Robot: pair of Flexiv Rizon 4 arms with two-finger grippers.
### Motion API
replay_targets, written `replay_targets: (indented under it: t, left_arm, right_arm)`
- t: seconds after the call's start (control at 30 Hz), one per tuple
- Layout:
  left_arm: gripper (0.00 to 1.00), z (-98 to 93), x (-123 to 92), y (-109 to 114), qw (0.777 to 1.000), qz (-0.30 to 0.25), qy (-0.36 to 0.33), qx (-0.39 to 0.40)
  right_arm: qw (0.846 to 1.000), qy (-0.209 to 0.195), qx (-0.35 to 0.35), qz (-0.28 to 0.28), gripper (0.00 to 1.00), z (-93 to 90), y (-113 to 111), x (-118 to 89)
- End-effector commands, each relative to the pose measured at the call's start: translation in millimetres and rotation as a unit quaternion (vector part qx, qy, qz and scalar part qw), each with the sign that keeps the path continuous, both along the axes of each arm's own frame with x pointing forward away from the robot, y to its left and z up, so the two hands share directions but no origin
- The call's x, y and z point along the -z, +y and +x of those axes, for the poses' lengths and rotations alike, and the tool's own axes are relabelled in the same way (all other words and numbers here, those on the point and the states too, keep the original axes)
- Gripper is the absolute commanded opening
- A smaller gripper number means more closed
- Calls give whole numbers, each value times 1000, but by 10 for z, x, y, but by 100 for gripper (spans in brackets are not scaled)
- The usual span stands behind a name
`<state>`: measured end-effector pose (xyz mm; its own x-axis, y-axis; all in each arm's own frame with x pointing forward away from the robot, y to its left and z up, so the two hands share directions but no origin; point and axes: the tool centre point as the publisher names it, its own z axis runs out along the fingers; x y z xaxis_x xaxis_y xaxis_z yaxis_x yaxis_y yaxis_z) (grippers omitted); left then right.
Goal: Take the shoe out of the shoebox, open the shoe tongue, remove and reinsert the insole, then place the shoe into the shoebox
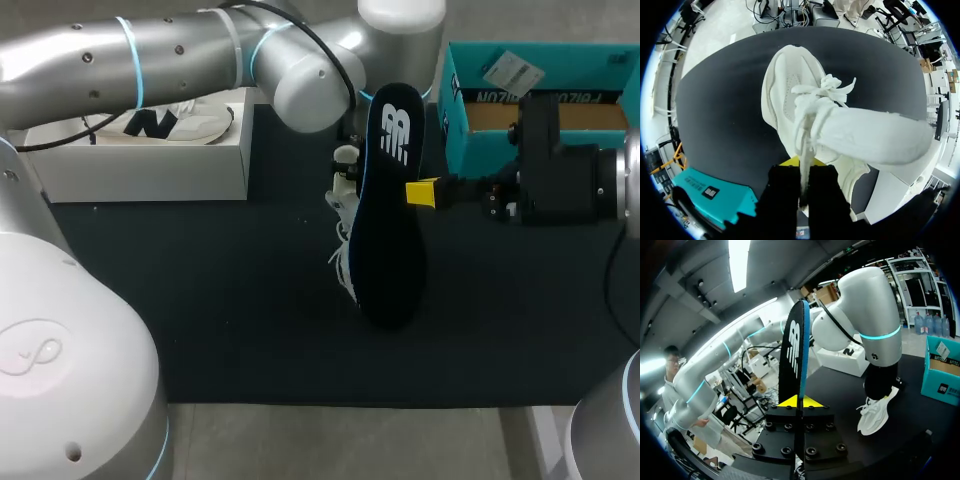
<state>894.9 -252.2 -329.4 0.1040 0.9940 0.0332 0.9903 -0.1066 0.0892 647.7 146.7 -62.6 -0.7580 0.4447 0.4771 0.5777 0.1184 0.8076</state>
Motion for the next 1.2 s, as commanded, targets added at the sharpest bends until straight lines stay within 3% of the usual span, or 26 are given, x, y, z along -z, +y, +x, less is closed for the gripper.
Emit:
replay_targets:
  t: [0.03,0.5,1.2]
  left_arm:
    - [0,27,14,-35,1000,16,0,-7]
    - [0,188,191,-52,999,47,10,-7]
    - [0,153,379,-119,998,59,24,11]
  right_arm:
    - [1000,0,2,0,0,-11,12,17]
    - [1000,0,2,0,0,-11,12,17]
    - [1000,0,2,0,0,-11,12,17]
